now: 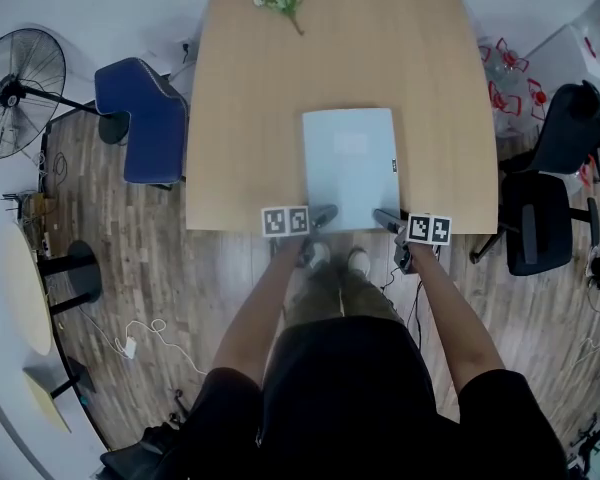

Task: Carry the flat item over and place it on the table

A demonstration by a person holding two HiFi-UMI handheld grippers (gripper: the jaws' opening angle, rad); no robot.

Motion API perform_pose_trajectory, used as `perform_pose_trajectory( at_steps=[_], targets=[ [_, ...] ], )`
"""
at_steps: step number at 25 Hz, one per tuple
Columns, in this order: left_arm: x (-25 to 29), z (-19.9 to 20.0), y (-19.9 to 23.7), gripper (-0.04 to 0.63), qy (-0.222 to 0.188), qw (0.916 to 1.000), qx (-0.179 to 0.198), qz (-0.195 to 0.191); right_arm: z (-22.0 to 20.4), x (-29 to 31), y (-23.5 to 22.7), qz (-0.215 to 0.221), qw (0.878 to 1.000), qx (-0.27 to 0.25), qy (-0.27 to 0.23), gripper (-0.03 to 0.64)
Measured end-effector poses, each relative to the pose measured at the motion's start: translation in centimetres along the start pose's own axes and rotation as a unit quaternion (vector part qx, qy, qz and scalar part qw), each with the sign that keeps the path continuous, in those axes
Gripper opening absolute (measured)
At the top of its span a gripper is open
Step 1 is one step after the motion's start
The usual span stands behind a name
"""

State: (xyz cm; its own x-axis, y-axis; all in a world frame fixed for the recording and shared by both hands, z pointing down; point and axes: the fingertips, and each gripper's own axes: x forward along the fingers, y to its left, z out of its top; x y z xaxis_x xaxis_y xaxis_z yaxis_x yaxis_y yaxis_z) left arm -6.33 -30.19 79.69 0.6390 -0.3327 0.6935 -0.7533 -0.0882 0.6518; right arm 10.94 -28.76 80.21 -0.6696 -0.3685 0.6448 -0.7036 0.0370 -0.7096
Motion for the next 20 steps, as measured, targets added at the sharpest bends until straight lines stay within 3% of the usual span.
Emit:
perform_pose_trajectory(
  at_steps=[5,11,14,18,20],
  targets=[
    [-1.7,0.1,-0.6,0.423,-0.026,0.9989,0.038,-0.004,-0.2,-0.6,0.3,0.015,1.0,0.005,-0.002,0.395],
    [-6.5,1.1,-1.9,0.407,-0.1,0.9941,0.031,-0.03,-0.1,-3.0,2.9,0.029,0.999,-0.023,-0.033,0.389],
    [-9.0,1.2,-3.6,0.405,-0.128,0.9899,0.043,-0.044,-0.2,-4.7,5.1,0.034,0.997,-0.055,-0.04,0.38],
    [-12.7,0.6,-7.1,0.404,-0.159,0.9793,0.105,-0.069,0.1,-8.1,8.9,0.044,0.991,-0.113,-0.064,0.38],
    [-14.9,0.5,-9.2,0.403,-0.184,0.9727,0.119,-0.078,0.5,-10.0,10.8,0.038,0.984,-0.153,-0.086,0.371]
  ],
)
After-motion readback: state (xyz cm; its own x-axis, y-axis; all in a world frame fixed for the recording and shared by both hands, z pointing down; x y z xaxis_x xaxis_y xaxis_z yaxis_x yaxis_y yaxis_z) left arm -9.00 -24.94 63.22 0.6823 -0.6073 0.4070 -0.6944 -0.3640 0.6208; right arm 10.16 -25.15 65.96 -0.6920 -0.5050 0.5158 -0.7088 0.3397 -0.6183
